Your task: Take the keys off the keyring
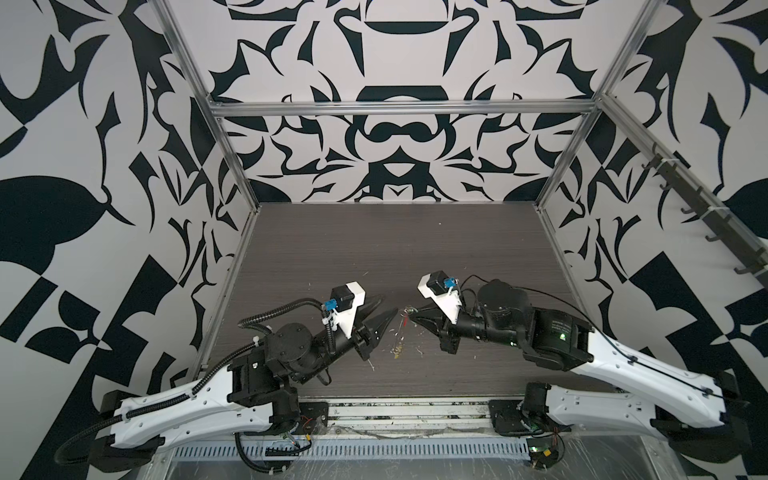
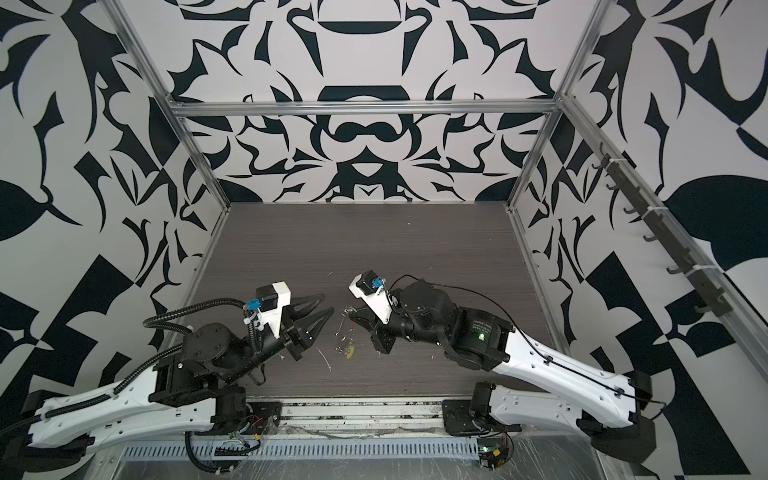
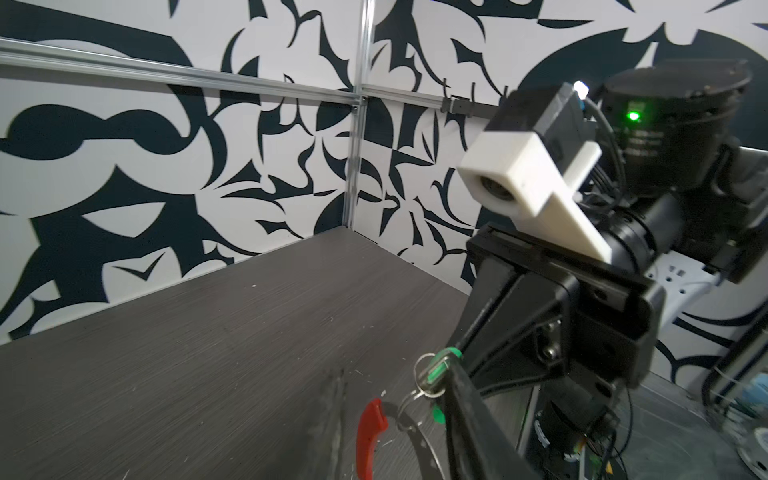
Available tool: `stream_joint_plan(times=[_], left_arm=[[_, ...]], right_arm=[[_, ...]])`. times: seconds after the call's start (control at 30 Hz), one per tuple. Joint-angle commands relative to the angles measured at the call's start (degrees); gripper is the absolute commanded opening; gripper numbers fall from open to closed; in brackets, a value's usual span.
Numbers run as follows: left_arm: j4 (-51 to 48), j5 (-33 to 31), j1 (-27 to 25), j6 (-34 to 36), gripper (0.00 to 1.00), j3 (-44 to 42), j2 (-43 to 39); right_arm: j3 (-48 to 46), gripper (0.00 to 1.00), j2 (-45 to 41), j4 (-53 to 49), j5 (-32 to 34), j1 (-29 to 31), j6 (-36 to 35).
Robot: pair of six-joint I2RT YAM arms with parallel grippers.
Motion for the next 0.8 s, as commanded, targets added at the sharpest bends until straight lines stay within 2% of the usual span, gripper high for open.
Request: stream_joint_plan(times=[0.0,0.27,0.77], left_arm=[[1.8,7.7,0.3,2.3,0.43,-1.4,-0.7],[0.3,14.4,0.3,3.8,0.47,-1.8,-3.9],[-3.6,18.1,1.5,5.6,0.46,2.0,0.5]], right_arm=[[3.4,0.0,-1.6,-0.6,-3.0,0.0,-2.1],[4.8,0.0,-2.7,-2.5,-6.3,0.0,-3.2],[5.7,0.0,-3.2,-2.3,-9.8,0.0,-2.5]])
